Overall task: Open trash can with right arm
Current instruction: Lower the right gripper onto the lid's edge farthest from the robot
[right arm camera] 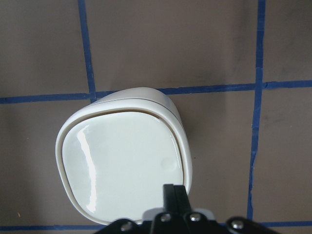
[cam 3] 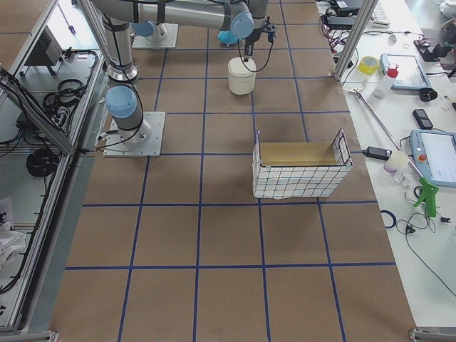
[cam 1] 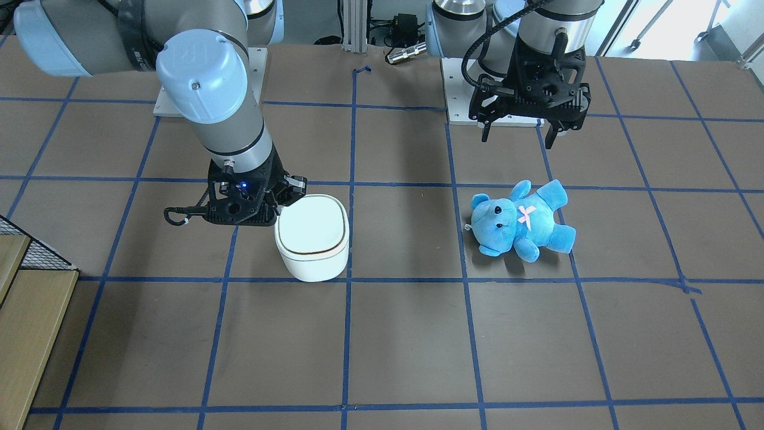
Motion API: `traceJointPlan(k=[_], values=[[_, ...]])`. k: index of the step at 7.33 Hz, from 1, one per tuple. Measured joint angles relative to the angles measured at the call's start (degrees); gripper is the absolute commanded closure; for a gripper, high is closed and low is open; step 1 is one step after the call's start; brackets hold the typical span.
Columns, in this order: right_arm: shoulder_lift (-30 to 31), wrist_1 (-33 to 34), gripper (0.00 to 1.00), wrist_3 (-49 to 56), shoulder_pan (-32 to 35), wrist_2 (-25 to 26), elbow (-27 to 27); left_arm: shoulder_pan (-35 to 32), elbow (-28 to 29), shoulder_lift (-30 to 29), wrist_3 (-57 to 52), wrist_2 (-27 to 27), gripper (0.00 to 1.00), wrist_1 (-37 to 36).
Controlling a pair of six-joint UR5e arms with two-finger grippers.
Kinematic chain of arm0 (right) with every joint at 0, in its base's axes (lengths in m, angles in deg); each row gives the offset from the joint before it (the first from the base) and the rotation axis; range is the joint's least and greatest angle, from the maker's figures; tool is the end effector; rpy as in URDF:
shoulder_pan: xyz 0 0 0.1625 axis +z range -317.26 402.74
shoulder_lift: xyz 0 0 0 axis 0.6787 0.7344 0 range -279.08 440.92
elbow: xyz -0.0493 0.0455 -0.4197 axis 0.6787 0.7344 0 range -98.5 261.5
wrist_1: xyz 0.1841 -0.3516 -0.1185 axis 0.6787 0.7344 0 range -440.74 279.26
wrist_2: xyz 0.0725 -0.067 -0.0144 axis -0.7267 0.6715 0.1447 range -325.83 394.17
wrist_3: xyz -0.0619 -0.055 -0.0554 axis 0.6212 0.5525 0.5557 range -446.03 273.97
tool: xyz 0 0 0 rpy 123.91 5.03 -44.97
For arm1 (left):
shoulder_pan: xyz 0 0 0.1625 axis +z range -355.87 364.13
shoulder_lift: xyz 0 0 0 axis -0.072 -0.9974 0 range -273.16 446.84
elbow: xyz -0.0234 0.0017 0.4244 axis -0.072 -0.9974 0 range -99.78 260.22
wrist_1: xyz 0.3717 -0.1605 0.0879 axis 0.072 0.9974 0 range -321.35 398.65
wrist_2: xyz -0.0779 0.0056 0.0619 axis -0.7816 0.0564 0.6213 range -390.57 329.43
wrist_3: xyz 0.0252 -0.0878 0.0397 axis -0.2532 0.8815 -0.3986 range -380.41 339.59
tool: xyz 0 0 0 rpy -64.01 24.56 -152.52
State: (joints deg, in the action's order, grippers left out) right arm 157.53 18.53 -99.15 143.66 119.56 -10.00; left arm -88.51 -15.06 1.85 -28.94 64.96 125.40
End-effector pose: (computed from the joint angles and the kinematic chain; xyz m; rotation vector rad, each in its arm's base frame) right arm 0.2462 -0.5299 0.3666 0.0652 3.0780 0.1736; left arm -0.1448 -0.4536 0.4903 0.2922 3.0276 -0.0715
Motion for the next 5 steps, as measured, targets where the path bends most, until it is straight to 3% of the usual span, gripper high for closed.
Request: traceJointPlan(k=[5], values=[[-0.98,7.45,1.00,0.15,0.15,-0.74,-5.82,0.00,0.00,0.00,0.00,0.00,0.00,0.00]])
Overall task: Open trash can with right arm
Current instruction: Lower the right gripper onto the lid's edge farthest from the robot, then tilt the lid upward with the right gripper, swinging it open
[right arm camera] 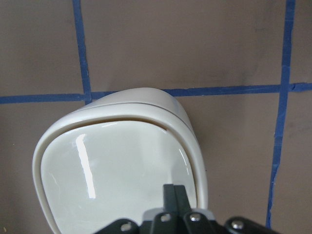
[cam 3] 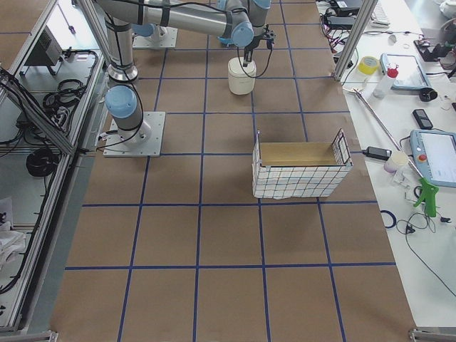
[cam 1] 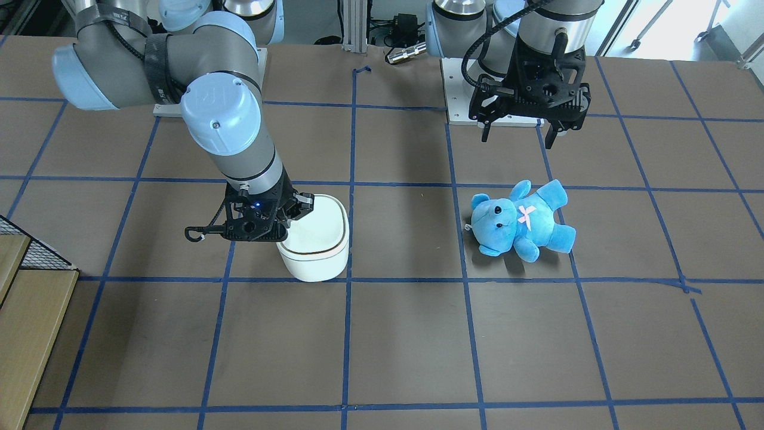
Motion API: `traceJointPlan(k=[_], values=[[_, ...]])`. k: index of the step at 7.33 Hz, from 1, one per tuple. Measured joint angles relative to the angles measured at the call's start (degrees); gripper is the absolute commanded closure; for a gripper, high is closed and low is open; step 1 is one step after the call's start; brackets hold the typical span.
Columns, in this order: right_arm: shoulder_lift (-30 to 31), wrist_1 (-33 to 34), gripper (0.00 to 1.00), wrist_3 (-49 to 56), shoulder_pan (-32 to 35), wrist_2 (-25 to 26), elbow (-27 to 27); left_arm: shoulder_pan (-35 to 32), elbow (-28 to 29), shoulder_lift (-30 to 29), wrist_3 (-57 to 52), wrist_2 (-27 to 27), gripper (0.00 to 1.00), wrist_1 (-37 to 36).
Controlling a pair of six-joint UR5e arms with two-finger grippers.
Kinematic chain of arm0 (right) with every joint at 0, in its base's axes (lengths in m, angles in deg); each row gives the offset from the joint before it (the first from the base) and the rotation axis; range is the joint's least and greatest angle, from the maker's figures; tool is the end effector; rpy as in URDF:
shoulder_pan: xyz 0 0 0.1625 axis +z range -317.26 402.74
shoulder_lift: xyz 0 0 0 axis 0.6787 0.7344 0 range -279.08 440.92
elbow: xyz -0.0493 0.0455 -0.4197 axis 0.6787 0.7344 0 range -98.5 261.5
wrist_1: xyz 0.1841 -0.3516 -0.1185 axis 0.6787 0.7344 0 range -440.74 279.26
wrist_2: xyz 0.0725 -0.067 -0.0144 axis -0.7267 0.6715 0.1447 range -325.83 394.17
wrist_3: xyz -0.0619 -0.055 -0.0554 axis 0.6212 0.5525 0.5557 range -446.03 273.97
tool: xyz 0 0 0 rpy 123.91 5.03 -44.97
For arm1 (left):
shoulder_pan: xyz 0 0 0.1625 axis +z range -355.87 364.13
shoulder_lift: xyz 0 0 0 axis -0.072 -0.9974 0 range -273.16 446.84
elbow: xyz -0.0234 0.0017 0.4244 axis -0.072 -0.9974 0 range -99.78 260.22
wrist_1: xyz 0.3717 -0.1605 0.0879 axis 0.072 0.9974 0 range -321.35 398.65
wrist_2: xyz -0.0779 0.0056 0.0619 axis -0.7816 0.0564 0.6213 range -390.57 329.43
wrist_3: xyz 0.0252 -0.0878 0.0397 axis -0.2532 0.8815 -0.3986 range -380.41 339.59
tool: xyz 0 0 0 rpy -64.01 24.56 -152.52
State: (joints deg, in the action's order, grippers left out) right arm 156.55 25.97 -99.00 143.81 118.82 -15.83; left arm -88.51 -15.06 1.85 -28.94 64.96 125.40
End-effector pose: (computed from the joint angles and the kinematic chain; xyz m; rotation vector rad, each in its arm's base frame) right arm 0.2476 -0.5228 0.3218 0.0571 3.0639 0.1604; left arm -0.1448 -0.4536 0.4903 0.2922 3.0276 -0.0715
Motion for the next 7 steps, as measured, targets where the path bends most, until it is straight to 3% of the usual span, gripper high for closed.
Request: traceJointPlan(k=[7], values=[[-0.53,0.43,1.00,0.13,0.00,-0.01,-0.68,0.00,0.00,0.00,0.00,0.00,0.00,0.00]])
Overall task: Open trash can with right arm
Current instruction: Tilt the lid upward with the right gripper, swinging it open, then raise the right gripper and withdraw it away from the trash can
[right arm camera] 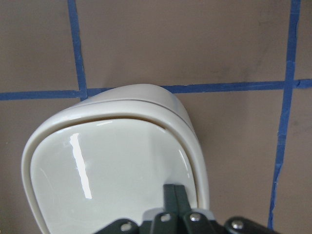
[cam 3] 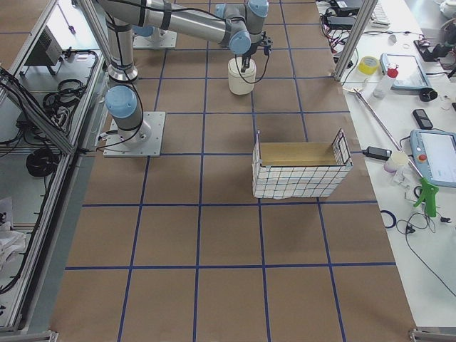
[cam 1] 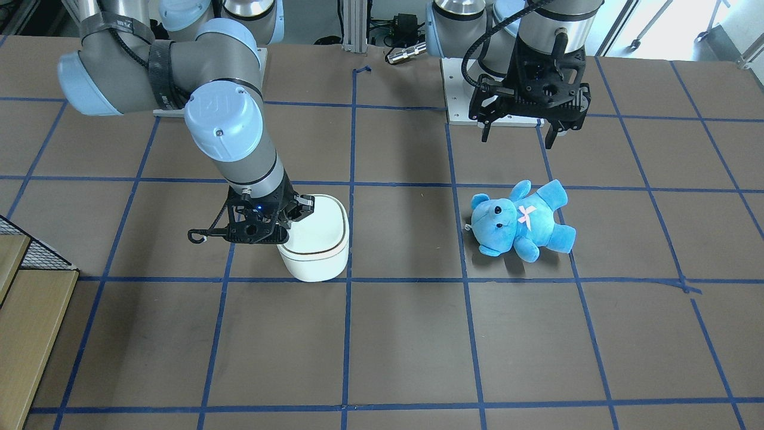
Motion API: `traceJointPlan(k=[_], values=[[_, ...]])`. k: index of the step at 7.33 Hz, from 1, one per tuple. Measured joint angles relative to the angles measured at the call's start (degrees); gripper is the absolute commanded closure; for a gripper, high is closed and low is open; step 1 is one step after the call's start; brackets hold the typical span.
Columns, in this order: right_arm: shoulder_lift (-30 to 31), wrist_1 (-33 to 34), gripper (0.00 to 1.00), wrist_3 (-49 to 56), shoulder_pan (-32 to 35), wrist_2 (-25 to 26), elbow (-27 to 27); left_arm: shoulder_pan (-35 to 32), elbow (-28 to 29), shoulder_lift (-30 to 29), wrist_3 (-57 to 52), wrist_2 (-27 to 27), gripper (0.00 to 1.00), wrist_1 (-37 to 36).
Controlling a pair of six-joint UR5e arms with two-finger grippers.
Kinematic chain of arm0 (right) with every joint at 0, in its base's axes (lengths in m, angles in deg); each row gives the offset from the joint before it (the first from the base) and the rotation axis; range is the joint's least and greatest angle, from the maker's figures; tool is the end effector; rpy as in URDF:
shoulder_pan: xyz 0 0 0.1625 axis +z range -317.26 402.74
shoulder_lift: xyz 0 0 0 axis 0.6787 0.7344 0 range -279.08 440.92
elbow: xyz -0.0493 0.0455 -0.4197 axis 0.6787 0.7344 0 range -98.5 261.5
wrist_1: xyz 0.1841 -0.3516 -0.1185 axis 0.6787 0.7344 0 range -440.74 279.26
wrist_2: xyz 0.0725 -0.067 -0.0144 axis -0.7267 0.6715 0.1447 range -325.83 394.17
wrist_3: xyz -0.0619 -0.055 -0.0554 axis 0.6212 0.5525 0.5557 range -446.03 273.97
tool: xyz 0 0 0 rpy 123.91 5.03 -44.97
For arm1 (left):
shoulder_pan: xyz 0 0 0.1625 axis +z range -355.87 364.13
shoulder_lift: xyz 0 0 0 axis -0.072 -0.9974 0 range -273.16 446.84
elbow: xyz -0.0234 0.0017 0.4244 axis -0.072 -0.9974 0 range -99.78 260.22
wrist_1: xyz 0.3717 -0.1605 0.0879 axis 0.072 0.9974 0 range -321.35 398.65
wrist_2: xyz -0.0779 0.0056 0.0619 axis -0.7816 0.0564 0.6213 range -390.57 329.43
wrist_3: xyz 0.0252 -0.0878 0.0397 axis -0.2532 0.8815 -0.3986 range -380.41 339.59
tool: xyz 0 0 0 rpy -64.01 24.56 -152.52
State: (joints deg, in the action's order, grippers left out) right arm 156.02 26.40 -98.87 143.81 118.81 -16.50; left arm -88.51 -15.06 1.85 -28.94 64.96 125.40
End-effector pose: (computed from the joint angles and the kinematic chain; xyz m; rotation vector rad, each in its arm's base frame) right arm 0.2475 -0.5220 0.3120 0.0546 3.0653 0.1806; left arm -0.1448 -0.4536 0.4903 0.2922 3.0276 -0.0715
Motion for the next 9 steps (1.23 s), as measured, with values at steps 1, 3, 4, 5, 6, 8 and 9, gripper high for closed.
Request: traceJointPlan(k=[1,3,4,5,6,8,9], values=[[-0.08,0.00,1.00,0.00,0.00,0.00,-0.02,0.00,0.00,0.00,0.00,0.00,0.00,0.00],[-0.17,0.05,1.00,-0.05,0.00,0.00,-0.02,0.00,0.00,0.00,0.00,0.00,0.00,0.00],[-0.10,-0.04,1.00,-0.13,-0.01,0.00,0.22,0.00,0.00,0.00,0.00,0.00,0.00,0.00],[0.20,-0.39,0.83,-0.31,-0.08,0.04,0.84,0.00,0.00,0.00,0.00,0.00,0.00,0.00],[0.85,-0.80,0.51,-0.49,-0.13,0.26,1.68,0.00,0.00,0.00,0.00,0.00,0.00,0.00],[2.49,-3.02,0.07,-0.58,-0.19,1.00,4.90,0.00,0.00,0.00,0.00,0.00,0.00,0.00],[2.85,-5.22,0.01,-0.37,-0.59,1.42,7.58,0.00,0.00,0.00,0.00,0.00,0.00,0.00]])
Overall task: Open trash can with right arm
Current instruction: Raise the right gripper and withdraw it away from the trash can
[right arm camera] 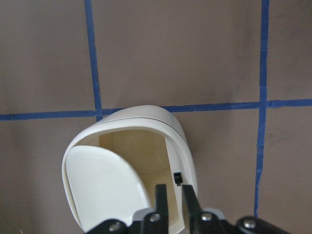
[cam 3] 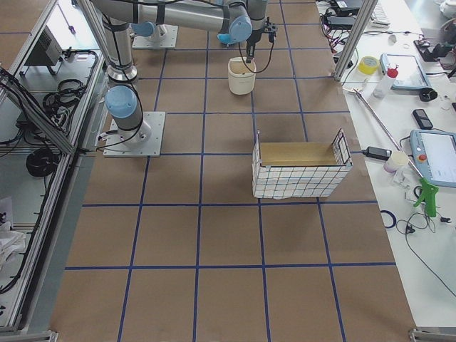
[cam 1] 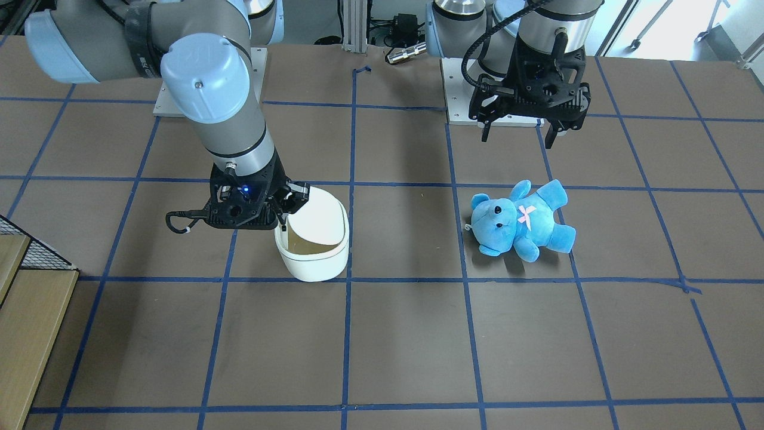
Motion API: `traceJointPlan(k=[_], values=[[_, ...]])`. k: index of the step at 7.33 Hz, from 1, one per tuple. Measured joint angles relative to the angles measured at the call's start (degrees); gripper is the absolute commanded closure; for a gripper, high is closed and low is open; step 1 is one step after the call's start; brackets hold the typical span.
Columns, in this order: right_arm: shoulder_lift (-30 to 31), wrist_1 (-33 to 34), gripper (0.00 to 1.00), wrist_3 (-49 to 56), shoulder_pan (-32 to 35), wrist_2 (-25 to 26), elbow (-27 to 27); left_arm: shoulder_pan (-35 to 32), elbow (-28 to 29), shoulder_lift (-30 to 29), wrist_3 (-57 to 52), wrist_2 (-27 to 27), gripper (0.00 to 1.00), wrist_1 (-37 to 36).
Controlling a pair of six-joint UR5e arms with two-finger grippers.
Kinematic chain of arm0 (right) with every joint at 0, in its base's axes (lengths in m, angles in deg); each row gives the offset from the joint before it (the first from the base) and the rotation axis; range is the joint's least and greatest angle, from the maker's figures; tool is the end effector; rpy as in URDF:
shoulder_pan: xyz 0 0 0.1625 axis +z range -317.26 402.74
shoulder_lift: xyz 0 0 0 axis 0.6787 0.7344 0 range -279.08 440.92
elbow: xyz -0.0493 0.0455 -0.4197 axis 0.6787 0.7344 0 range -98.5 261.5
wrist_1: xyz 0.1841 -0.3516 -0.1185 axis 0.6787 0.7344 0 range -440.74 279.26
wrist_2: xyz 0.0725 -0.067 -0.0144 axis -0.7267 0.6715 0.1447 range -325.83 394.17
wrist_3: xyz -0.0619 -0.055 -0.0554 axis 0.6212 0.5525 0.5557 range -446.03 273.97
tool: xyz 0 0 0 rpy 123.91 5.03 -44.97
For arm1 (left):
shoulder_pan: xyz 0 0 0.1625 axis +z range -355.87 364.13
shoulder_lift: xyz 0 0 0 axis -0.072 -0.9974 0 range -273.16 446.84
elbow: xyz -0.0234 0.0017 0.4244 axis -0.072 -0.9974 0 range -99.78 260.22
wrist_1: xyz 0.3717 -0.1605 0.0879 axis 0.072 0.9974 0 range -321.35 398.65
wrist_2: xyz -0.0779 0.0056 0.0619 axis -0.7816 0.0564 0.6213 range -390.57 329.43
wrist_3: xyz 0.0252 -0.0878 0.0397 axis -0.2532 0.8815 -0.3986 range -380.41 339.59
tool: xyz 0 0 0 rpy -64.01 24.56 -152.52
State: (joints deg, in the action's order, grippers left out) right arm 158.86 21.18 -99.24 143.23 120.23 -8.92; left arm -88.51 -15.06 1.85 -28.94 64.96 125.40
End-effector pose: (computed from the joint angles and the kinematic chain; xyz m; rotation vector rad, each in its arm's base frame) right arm 0.2417 -0.5354 0.3931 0.0736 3.0753 0.0364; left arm -0.1448 -0.4536 0.4903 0.2922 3.0276 -0.0715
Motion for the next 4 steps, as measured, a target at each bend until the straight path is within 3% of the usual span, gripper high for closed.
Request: traceJointPlan(k=[2,4], values=[[0.64,-6.01,0.00,0.90,-1.60,1.68,5.96,0.00,0.00,0.00,0.00,0.00,0.00,0.00],[2.94,-9.87,0.00,4.39,-4.58,2.44,7.97,0.00,0.00,0.00,0.00,0.00,0.00,0.00]])
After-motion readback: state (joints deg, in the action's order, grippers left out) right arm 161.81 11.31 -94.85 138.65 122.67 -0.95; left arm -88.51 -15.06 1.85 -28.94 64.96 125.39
